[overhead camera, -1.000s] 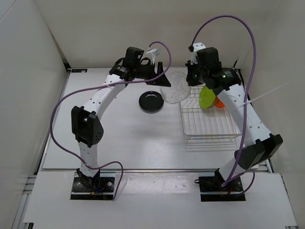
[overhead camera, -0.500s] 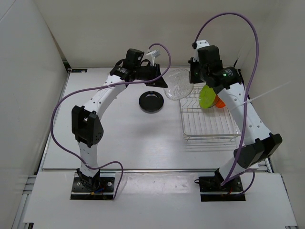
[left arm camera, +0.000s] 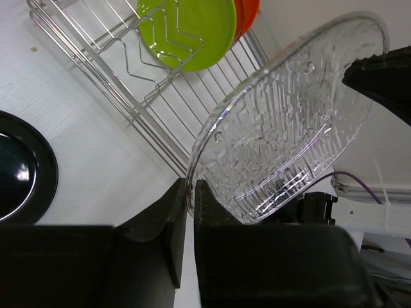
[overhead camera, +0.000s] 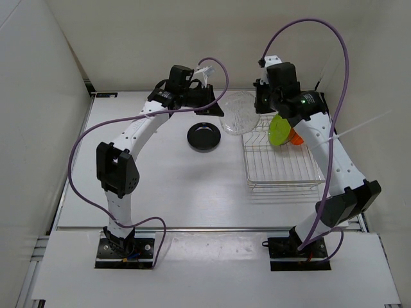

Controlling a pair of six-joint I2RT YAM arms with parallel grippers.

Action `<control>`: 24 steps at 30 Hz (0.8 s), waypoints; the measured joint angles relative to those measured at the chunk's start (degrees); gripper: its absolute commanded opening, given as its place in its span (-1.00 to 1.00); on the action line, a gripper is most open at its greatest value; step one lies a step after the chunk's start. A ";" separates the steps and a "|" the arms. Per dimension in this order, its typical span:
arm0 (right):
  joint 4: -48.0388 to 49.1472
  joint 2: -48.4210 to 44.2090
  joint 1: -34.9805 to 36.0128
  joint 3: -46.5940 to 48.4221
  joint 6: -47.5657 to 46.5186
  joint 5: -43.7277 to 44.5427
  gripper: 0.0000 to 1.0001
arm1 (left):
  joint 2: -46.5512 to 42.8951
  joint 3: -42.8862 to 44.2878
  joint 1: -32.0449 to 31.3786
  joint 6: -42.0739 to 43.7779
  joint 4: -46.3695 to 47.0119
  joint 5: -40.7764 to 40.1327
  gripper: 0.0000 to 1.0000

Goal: Unload the plates from the dish rack

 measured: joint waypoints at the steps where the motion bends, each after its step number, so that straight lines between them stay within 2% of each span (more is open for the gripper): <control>1: 0.00 -0.09 0.00 -0.22 -0.13 -0.24 -0.64 | 0.00 0.02 -0.02 0.02 0.04 -0.33 -0.79; 3: 0.04 -0.28 0.00 -0.87 -0.17 -0.76 -0.50 | -0.07 0.00 -0.04 0.48 0.00 -0.90 -0.79; 4: 0.04 -0.33 0.00 -1.09 -0.35 -1.03 -0.25 | -0.20 -0.04 -0.11 0.72 -0.02 -1.20 -0.79; 7: 0.04 -0.39 0.00 -1.75 -0.68 -1.97 -0.10 | -1.46 -1.46 -0.31 1.84 0.00 -2.01 -0.79; 10: 0.04 -0.42 0.02 -2.01 -0.85 -2.43 -0.05 | -3.58 -4.04 -0.44 3.08 -0.04 -2.86 -0.79; 11: 0.11 -0.42 0.02 -2.01 -0.85 -2.49 0.18 | -4.31 -4.85 -0.46 3.65 0.02 -3.21 -0.79; 13: 0.09 -0.42 0.02 -2.03 -0.61 -2.60 0.50 | -5.86 -6.51 -0.48 4.85 -0.22 -4.11 -0.79; 14: 0.13 -0.46 0.02 -2.10 -0.66 -2.60 0.77 | -6.62 -7.21 -0.48 5.57 -0.61 -4.72 -0.79; 16: 0.11 -0.79 0.02 -2.60 -0.79 -2.08 0.98 | -8.37 -8.90 -0.15 7.43 -1.33 -5.90 -0.79; 20: 0.09 -2.29 0.02 -3.63 -1.33 -1.25 0.98 | -10.78 -11.13 1.84 12.83 -4.50 -8.28 -0.79; 24: 0.17 -4.48 0.02 -3.63 -2.12 0.22 0.98 | -10.95 -12.70 6.51 18.60 -7.98 -10.69 -0.79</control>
